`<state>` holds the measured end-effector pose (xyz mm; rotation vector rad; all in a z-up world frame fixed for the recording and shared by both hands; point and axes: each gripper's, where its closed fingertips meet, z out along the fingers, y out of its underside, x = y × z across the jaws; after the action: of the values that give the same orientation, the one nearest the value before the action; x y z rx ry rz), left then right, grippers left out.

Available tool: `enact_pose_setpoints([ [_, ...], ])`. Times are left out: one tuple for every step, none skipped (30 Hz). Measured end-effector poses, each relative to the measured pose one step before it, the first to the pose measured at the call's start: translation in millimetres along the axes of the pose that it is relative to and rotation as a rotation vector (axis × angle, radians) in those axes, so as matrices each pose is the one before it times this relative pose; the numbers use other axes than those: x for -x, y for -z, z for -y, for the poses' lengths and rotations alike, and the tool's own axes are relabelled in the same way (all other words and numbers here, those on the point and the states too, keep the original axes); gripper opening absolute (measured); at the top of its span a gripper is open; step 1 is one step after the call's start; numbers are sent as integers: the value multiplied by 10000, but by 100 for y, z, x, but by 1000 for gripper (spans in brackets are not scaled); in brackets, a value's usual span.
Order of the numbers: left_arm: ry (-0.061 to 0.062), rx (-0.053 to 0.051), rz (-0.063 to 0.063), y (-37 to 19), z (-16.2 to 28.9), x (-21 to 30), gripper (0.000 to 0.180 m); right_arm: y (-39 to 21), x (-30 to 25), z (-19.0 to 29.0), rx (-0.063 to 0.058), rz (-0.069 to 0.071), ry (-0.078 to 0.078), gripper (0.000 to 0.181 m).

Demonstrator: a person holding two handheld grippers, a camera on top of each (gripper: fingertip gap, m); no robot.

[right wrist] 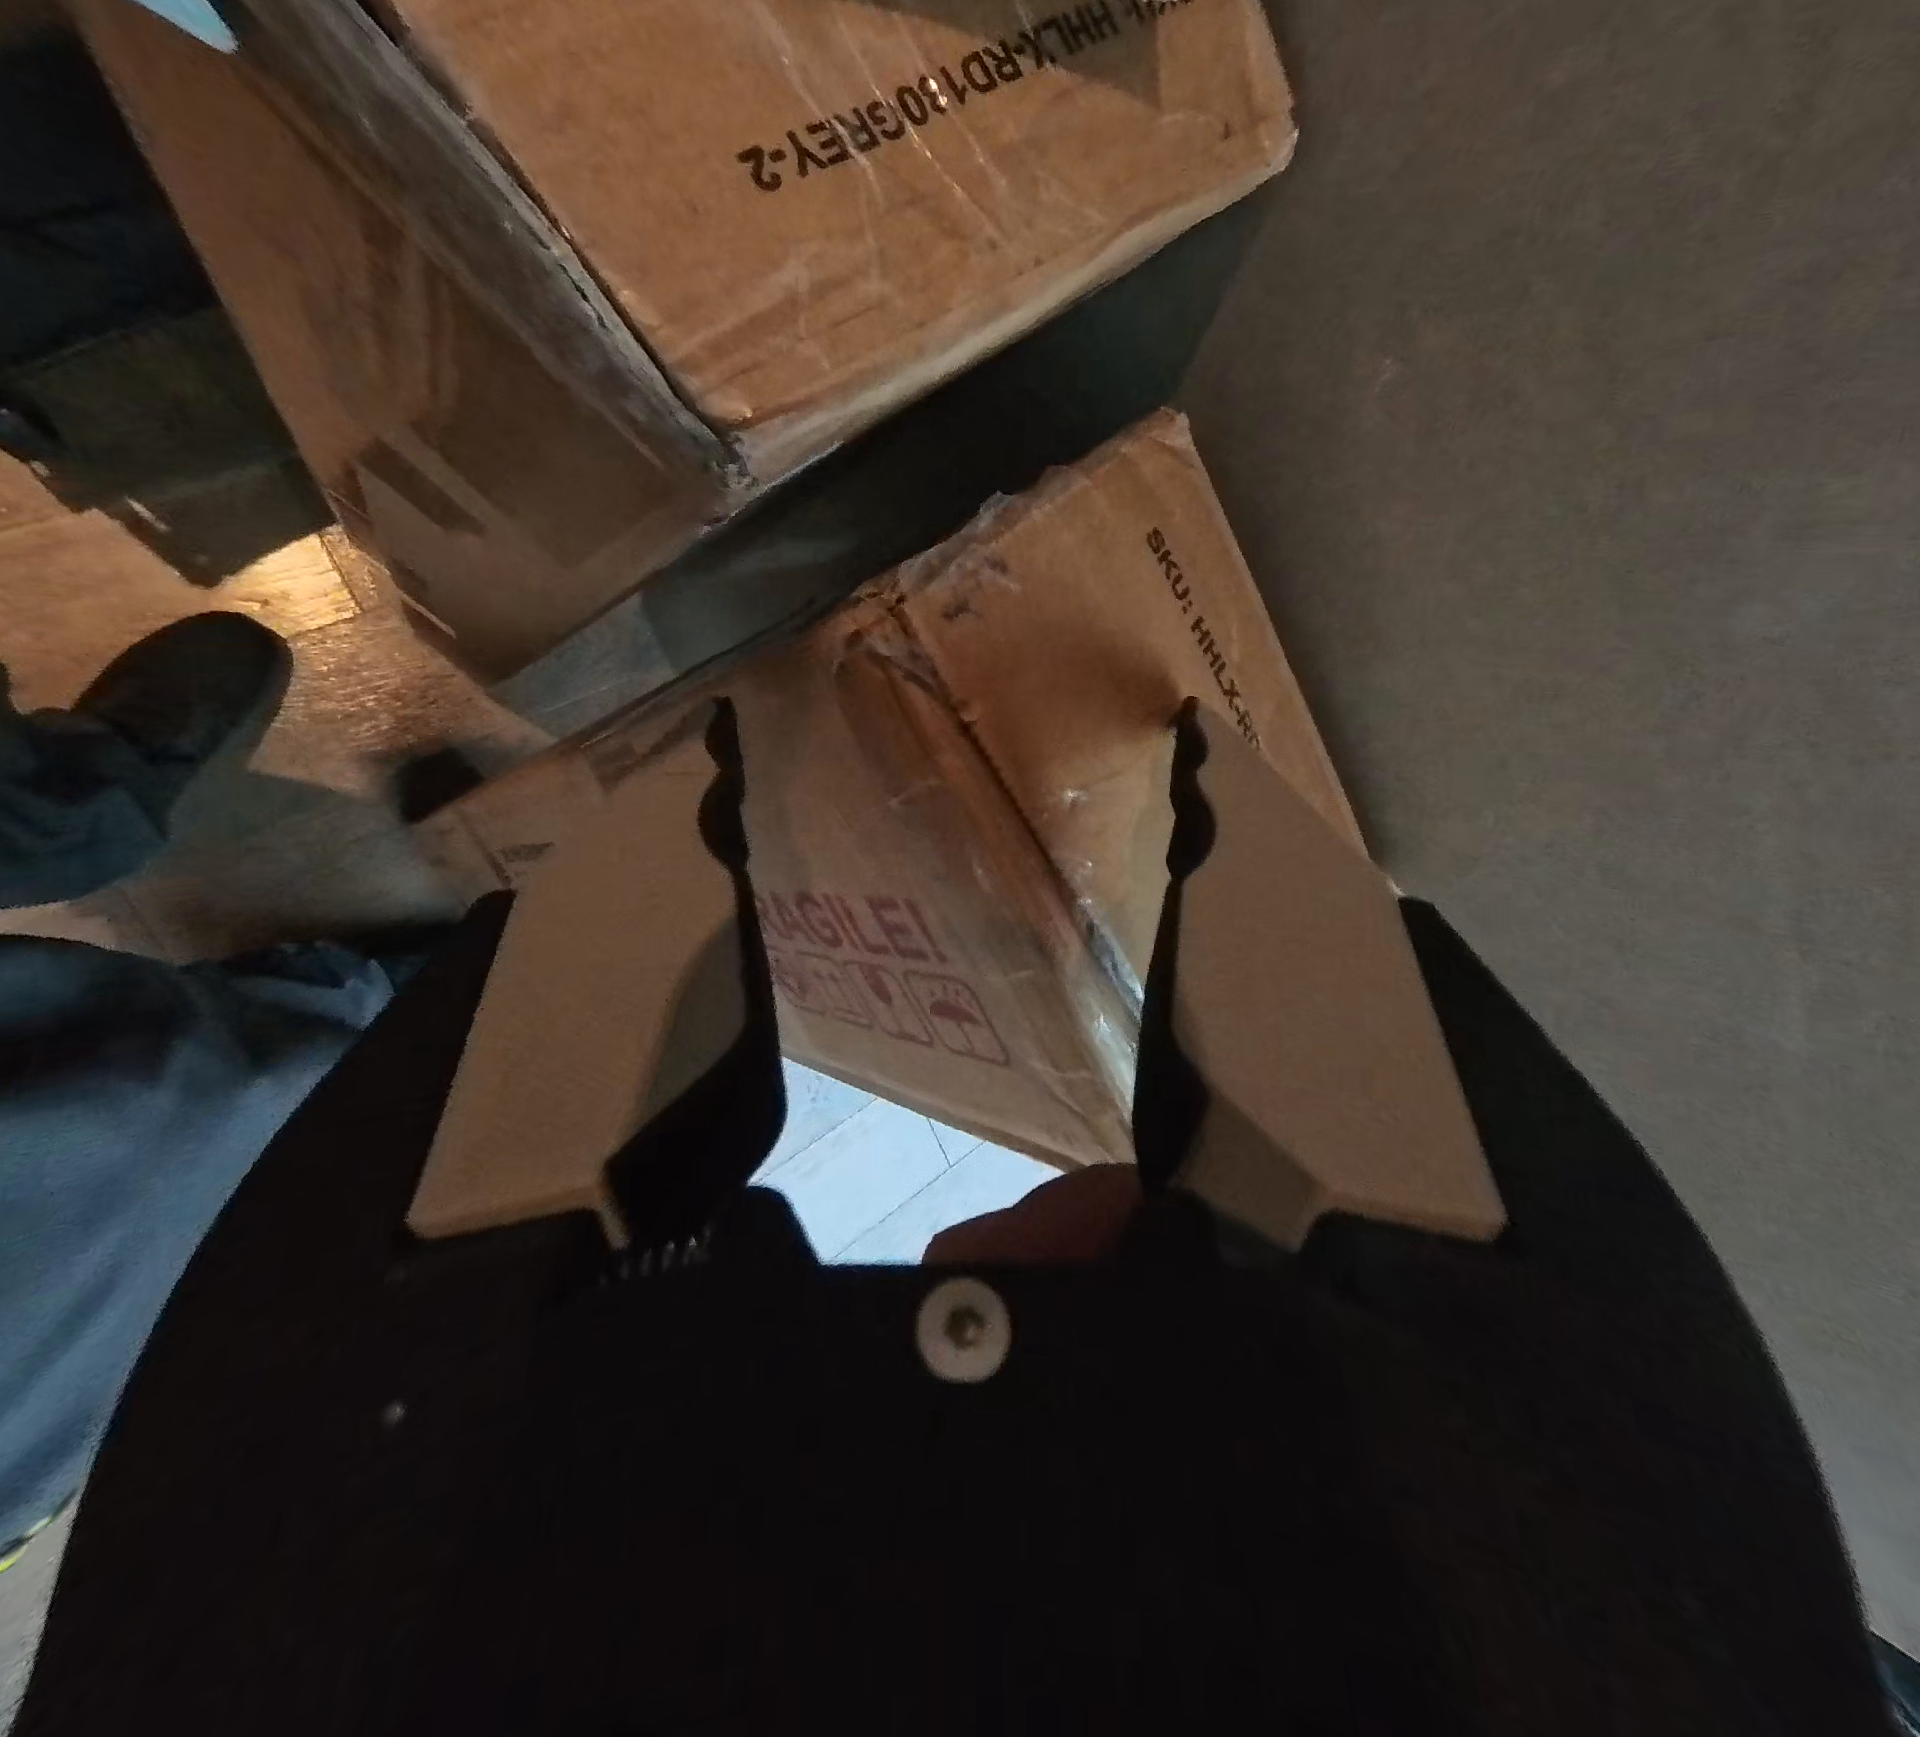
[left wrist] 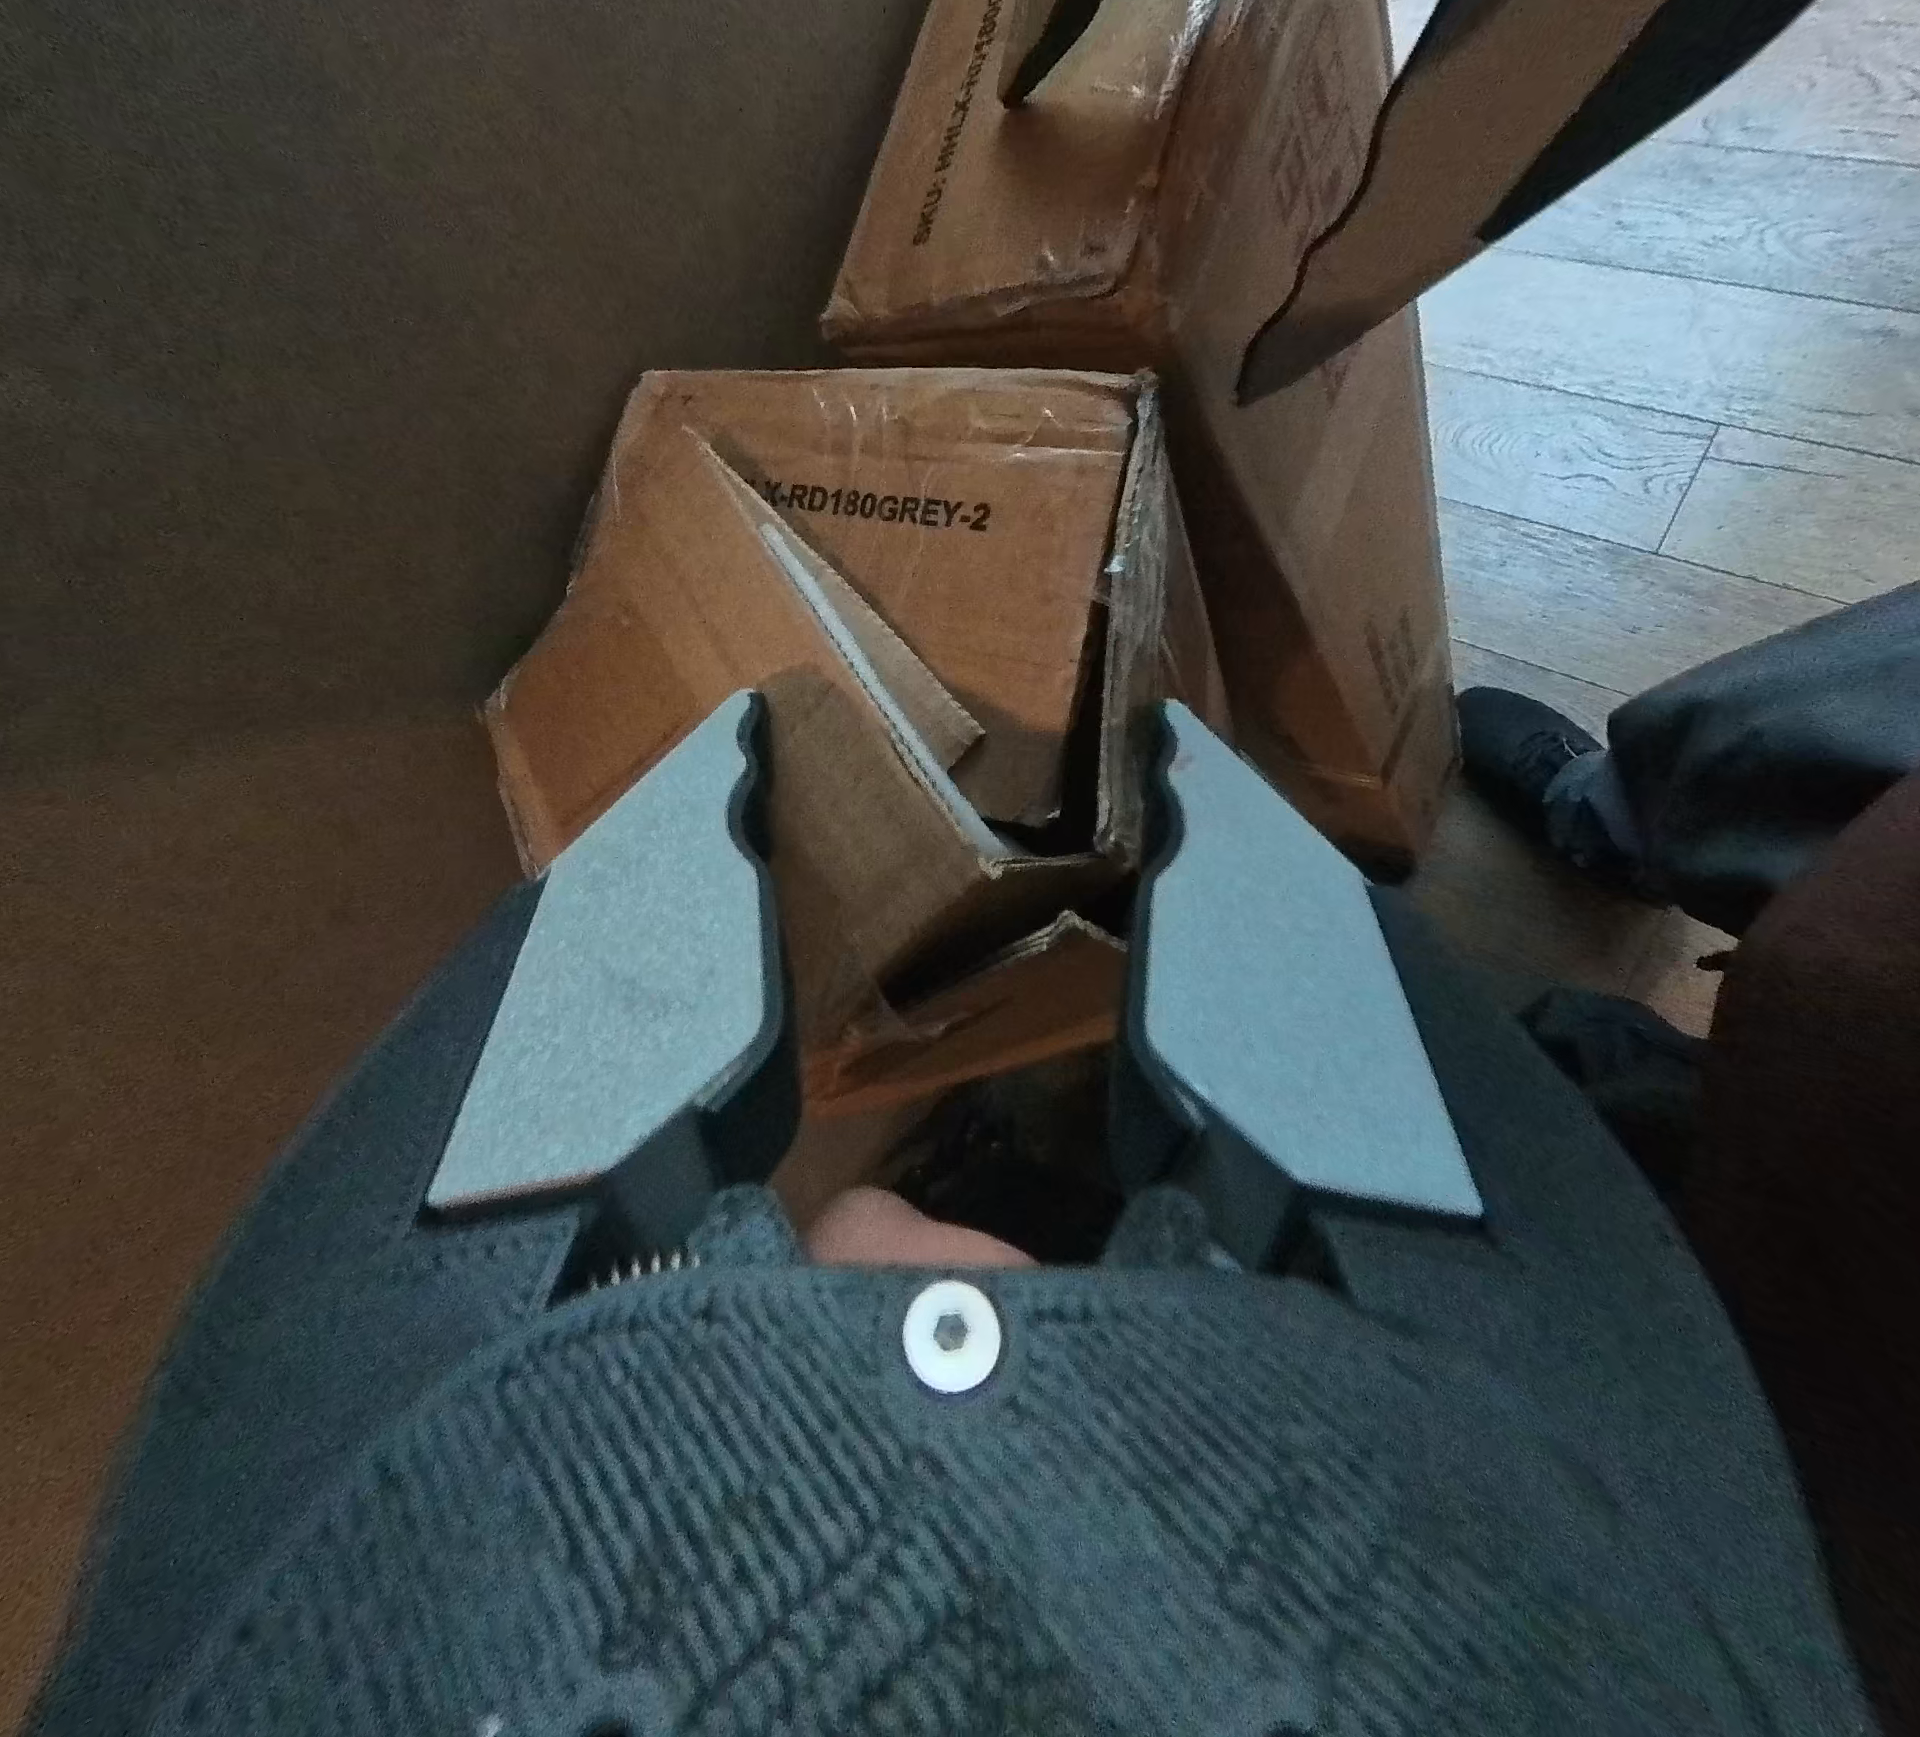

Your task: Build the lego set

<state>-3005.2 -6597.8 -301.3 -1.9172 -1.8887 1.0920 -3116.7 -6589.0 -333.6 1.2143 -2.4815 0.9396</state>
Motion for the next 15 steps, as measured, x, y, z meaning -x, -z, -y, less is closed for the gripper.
enact_pose_setpoints([
  [-18,16,-10,24,4,-78,70,51,6,70,-40,14,10,81],
  [-6,-2,-5,15,20,-70,70,87,-32,45,-46,5,-1,81],
  [12,-13,5,0,15,-74,70,88,-8,-23,-44,13,-18,81],
  [16,-20,22,25,38,-50,70,67,-34,-27,-31,13,-35,80],
  [17,-15,20,29,-4,-16,70,53,-57,-44,-3,8,-32,80],
  [8,-4,12,6,-4,-19,70,38,-25,-18,-4,5,-17,80],
  [1,-3,-7,11,-4,-49,70,64,-8,15,-23,-3,-15,80],
  [-3,-7,-9,19,33,-74,70,65,-25,37,-22,-18,-20,81],
  [-11,1,0,23,-2,-37,70,101,-55,45,-13,-25,-16,81],
  [-21,9,-2,45,-31,-62,70,76,-45,114,-23,-34,-9,81],
  [-15,9,-9,33,-19,-15,70,134,-46,82,-41,-50,-20,81],
  [-5,-3,-26,10,82,-27,69,159,-67,55,-53,-51,-42,81],
  [24,-62,-38,187,109,-169,68,163,-63,84,-58,-46,-54,81],
  [62,-95,-56,163,188,-99,67,278,-69,104,-64,-57,-57,82],
  [77,-104,-46,230,201,-94,66,354,-145,59,-70,-68,-63,81],
])
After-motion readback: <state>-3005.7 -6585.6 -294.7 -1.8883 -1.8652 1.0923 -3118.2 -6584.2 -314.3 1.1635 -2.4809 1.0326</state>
